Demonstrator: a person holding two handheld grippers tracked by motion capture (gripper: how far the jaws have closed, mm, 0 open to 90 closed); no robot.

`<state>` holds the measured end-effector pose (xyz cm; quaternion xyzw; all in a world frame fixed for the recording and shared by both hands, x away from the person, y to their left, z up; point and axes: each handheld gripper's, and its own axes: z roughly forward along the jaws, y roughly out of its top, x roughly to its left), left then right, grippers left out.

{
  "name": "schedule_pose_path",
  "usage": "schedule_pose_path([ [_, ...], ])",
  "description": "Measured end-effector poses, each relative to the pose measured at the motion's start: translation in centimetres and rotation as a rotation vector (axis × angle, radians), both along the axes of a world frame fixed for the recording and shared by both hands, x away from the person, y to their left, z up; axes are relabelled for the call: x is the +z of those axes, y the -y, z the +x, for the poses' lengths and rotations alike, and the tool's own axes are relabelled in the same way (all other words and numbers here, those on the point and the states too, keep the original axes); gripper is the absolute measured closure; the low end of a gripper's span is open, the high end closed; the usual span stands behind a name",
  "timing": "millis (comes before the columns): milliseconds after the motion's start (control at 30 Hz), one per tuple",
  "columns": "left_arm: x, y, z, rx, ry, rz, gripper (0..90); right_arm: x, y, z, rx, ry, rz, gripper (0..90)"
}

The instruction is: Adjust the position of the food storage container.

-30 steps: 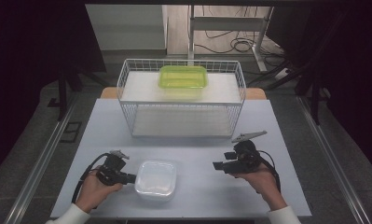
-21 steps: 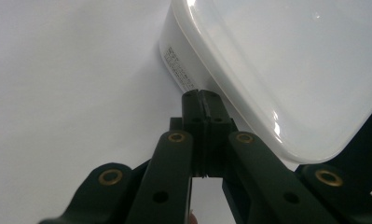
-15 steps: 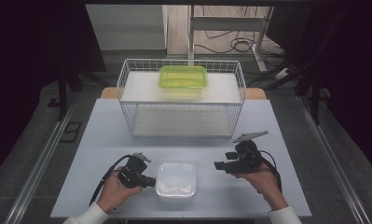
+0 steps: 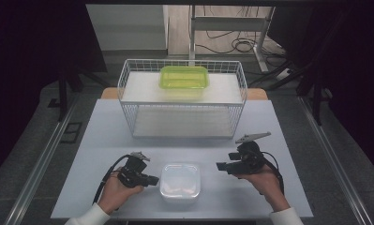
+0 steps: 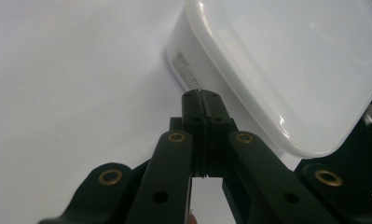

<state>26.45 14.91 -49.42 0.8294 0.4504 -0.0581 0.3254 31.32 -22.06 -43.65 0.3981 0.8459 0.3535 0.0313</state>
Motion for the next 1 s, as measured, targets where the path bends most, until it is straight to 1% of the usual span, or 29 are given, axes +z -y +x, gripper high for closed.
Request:
schedule_pose_path([
  [100,0.1,-1.0,-0.3,0.030,0.012,-0.048,89.6,-0.1,0.1,-0.1,-0.005,0.000,0.003,28.6],
  [133,0.2,-1.3,-0.4,0.048,0.019,-0.071,88.8,-0.2,0.1,-0.1,-0.006,-0.001,0.005,28.4],
  [200,0.6,-1.9,-0.5,0.059,0.041,-0.086,86.3,-0.3,0.1,-0.3,-0.013,0.001,0.017,27.6],
  [267,0.9,-2.5,-0.7,0.090,0.056,-0.112,81.9,-0.4,0.1,-0.4,-0.020,0.003,0.035,26.8],
  [333,1.0,-3.0,-0.7,0.129,0.059,-0.125,72.4,-0.4,0.1,-0.6,-0.030,0.010,0.055,26.8],
  [400,0.9,-3.5,-0.6,0.161,0.049,-0.147,63.7,-0.5,0.1,-0.9,-0.040,0.018,0.084,26.6],
  [467,0.9,-3.8,-0.6,0.186,0.047,-0.158,50.8,-0.7,-0.1,-1.1,-0.047,0.012,0.106,25.9],
  [500,0.9,-3.9,-0.6,0.195,0.048,-0.163,46.0,-0.8,-0.2,-1.2,-0.047,0.009,0.112,25.7],
  [567,0.9,-3.8,-0.7,0.199,0.056,-0.169,39.0,-1.0,-0.5,-1.4,-0.044,0.000,0.123,25.5],
  [667,1.0,-3.6,-0.8,0.192,0.062,-0.182,34.0,-1.2,-0.7,-1.7,-0.035,-0.009,0.126,25.5],
  [800,1.2,-3.4,-1.0,0.175,0.077,-0.196,31.8,-1.7,-0.9,-2.3,-0.033,-0.024,0.130,25.5],
  [933,1.2,-3.3,-1.1,0.168,0.090,-0.205,31.1,-2.2,-1.2,-2.9,-0.023,-0.041,0.133,26.0],
  [1000,1.2,-3.3,-1.2,0.166,0.093,-0.207,29.9,-2.3,-1.3,-3.1,-0.022,-0.050,0.143,26.0],
])
